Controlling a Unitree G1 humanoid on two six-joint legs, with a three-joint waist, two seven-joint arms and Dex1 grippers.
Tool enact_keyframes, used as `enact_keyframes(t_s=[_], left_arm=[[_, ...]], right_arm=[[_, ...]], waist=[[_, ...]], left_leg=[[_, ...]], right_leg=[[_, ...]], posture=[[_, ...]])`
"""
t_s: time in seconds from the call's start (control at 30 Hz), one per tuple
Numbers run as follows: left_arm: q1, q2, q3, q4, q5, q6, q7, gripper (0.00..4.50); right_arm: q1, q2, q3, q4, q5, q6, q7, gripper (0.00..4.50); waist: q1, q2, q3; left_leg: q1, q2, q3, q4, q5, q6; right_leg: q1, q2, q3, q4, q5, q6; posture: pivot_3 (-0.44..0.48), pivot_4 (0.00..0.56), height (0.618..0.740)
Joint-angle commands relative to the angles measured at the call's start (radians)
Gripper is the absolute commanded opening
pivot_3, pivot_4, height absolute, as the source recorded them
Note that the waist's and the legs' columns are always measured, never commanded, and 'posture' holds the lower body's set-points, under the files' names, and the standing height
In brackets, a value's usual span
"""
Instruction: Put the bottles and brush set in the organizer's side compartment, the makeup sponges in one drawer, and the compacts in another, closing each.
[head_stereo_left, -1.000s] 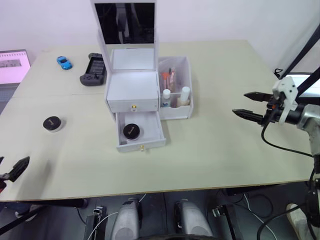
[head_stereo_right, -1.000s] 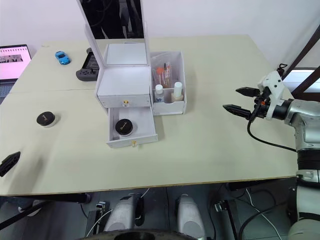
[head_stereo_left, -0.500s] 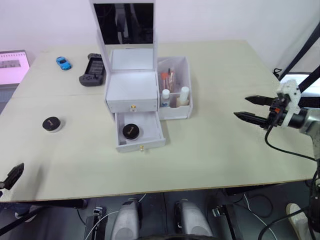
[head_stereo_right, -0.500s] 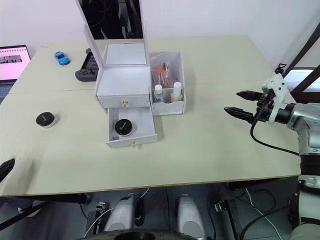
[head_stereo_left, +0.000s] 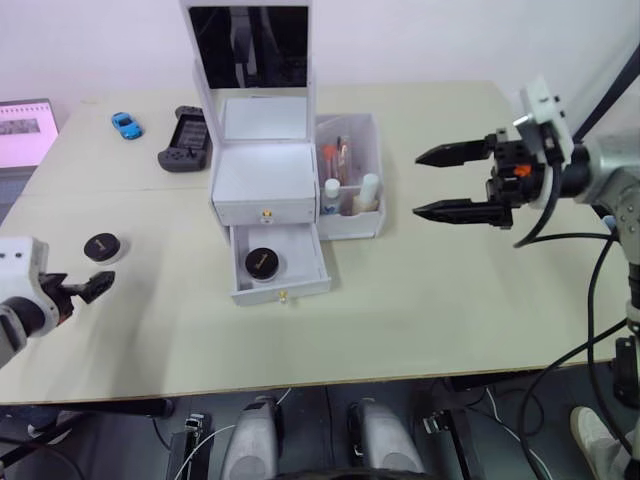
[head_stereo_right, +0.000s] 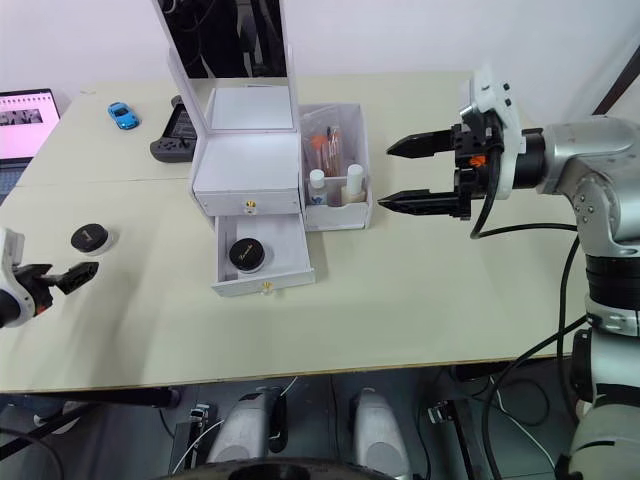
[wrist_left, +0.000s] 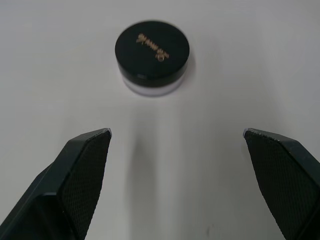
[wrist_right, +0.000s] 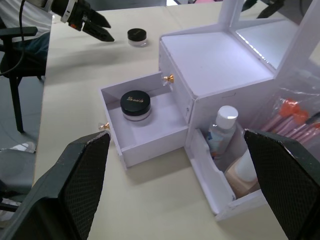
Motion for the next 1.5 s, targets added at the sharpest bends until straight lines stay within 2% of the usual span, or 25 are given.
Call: enact_keyframes(t_s=[0.03,0.2,0.33,0.63,0.77,0.83,0.87,0.93,1.17,1.33,1.5], left_arm=[[-0.070,0.009,-0.026,0.038,0.030,0.011,0.035,4.45],[-0.143,0.017,-0.107,0.172,0.101,-0.067,0.025,4.45],[-0.296,0.000,-0.201,0.367,0.167,-0.149,0.023,4.45],[-0.478,-0.029,-0.275,0.649,0.247,-0.317,-0.001,4.45],[-0.510,-0.036,-0.293,0.706,0.270,-0.343,-0.009,4.45],[-0.516,-0.039,-0.292,0.712,0.272,-0.341,-0.006,3.91],[-0.517,-0.039,-0.294,0.706,0.273,-0.332,-0.006,3.59],[-0.513,-0.039,-0.295,0.680,0.269,-0.310,-0.006,2.68],[-0.490,0.000,-0.271,0.442,0.233,-0.169,-0.029,2.70],[-0.445,0.042,-0.252,0.164,0.128,-0.072,-0.154,2.70],[-0.402,0.114,-0.220,-0.106,-0.060,0.010,-0.346,2.70]], right_arm=[[-0.028,-0.004,-0.033,-0.038,0.017,0.006,-0.024,4.50],[-0.038,-0.021,-0.041,-0.041,0.016,0.018,-0.040,4.50],[-0.060,-0.018,-0.064,-0.020,0.020,0.038,-0.083,4.50],[-0.037,-0.051,-0.079,-0.014,0.014,0.025,-0.080,4.50],[-0.029,-0.060,-0.083,-0.020,0.018,0.024,-0.076,4.50],[-0.028,-0.065,-0.089,-0.027,0.024,0.031,-0.076,4.50],[-0.028,-0.067,-0.090,-0.031,0.025,0.033,-0.077,4.50],[-0.026,-0.071,-0.092,-0.036,0.024,0.036,-0.079,4.50],[-0.043,-0.060,-0.064,-0.029,0.012,0.035,-0.083,4.50],[-0.064,-0.047,-0.049,-0.010,0.008,0.026,-0.078,4.50],[-0.064,-0.042,-0.041,-0.008,0.009,0.019,-0.074,4.50]], waist=[[0.000,0.000,0.000],[-0.001,0.000,0.000],[0.005,0.000,0.000],[0.002,-0.001,0.000],[0.002,-0.001,0.000],[0.002,-0.001,0.000],[0.002,-0.001,0.000],[0.002,-0.001,0.000],[0.003,-0.001,0.000],[0.002,-0.001,0.000],[-0.001,-0.001,0.000]], left_leg=[[0.000,0.000,0.000,0.000,0.000,0.000],[0.000,0.000,0.000,0.000,0.000,0.000],[0.000,0.000,0.000,0.000,0.000,0.000],[-0.001,0.000,0.000,0.001,0.000,0.000],[-0.001,0.000,0.000,0.001,0.000,0.000],[-0.001,0.000,0.000,0.001,0.000,0.000],[-0.001,0.000,0.000,0.001,0.000,0.000],[-0.001,0.000,0.000,0.001,0.000,0.000],[-0.001,0.000,0.000,0.001,0.000,0.000],[-0.001,0.000,0.000,0.001,0.000,0.000],[-0.001,0.000,0.000,0.000,0.000,0.000]], right_leg=[[0.000,0.000,0.000,0.000,0.000,0.000],[0.000,0.001,0.000,0.000,0.000,0.001],[0.000,0.001,0.000,0.001,0.000,0.001],[0.000,0.002,-0.001,0.001,0.001,0.001],[0.000,0.002,-0.001,0.001,0.001,0.002],[0.000,0.002,-0.001,0.001,0.001,0.002],[0.000,0.002,-0.001,0.001,0.001,0.002],[0.000,0.002,-0.001,0.001,0.001,0.002],[0.000,0.002,-0.001,0.001,0.001,0.002],[0.000,0.002,0.000,0.001,0.001,0.002],[-0.001,0.002,0.000,0.001,0.001,0.002]], posture=[[0.000,0.150,0.740],[0.000,0.150,0.740],[0.000,0.150,0.740],[0.000,0.150,0.740],[0.000,0.150,0.740],[0.000,0.150,0.740],[0.000,0.150,0.740],[0.000,0.150,0.740],[0.000,0.150,0.740],[0.000,0.150,0.740],[0.000,0.150,0.740]])
